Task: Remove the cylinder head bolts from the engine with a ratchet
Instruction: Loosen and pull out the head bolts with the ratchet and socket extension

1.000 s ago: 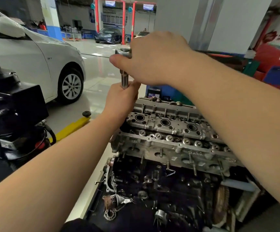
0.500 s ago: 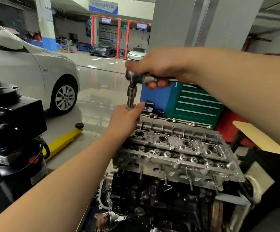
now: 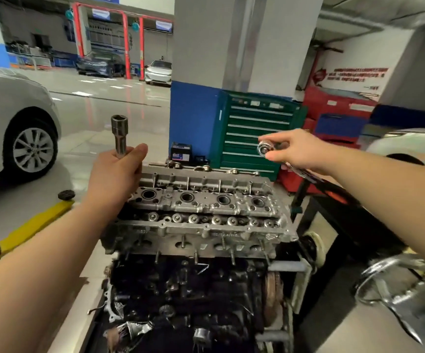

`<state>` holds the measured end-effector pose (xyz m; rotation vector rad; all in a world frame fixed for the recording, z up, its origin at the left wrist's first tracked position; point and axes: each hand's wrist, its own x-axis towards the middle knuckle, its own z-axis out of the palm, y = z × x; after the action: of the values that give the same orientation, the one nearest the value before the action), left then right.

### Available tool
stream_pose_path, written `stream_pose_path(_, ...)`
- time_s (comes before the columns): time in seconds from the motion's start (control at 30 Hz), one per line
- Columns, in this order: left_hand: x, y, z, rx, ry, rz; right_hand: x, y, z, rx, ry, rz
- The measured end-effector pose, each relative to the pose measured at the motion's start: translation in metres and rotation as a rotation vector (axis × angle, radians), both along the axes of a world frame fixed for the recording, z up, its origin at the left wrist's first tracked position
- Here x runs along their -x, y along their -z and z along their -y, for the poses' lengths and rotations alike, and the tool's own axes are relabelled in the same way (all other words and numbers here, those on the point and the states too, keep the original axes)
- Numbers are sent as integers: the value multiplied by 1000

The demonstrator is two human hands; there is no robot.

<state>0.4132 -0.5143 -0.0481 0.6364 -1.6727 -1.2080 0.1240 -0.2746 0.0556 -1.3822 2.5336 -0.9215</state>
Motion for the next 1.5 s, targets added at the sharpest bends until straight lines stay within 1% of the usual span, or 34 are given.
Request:
stream_pose_path(0.07, 2, -1, -4, 11, -31, 22, 29, 31, -28, -72, 84, -116)
stream_pose_path(0.13, 4, -3, -6, 4, -49, 8, 59, 62, -53, -129, 166, -186)
stream_pose_path(0.23, 5, -3, -7, -10, -31, -43, 91, 97, -80, -212, 257, -179)
stream_pose_path(0.33, 4, -5, -11, -16, -21, -52, 113, 122, -99, -208, 315, -189)
stream_pose_path(0.4, 3, -5, -11, -42, 0, -75, 122, 132, -109, -203, 323, -227)
stream_pose_path(0.5, 3, -7, -9, -73, 54, -120, 134, 144, -122, -254, 374, -284)
stream_pose_path(0.63, 4, -6, -8, -89, 63, -131, 145, 157, -123, -296, 424, -327)
stream_pose_path(0.83, 4, -5, -9, -82, 40, -133, 147, 166, -118, -317, 578, -348)
stream_pose_path(1.0, 3, -5, -9, -93, 67, -147, 137, 165, -115, -367, 591, -406)
stream_pose_path(1.1, 0, -8, -12, -114, 108, -171, 138, 170, -117, -344, 604, -426)
stream_pose_path(1.17, -5, -20, -15, -153, 118, -235, 142, 175, -120, -292, 621, -414)
stream_pose_path(1.23, -10, -45, -21, -206, 122, -356, 145, 179, -121, -246, 637, -405)
stream_pose_path(1.3, -13, -76, -30, -243, 152, -457, 146, 181, -121, -230, 645, -436)
stream_pose_path(1.33, -13, -90, -35, -248, 180, -478, 145, 181, -121, -234, 645, -467)
stream_pose_path(1.43, -3, -108, -60, -224, 255, -435, 134, 175, -122, -264, 614, -585)
stream_pose_path(1.5, 11, -106, -77, -228, 304, -385, 119, 170, -120, -251, 586, -577)
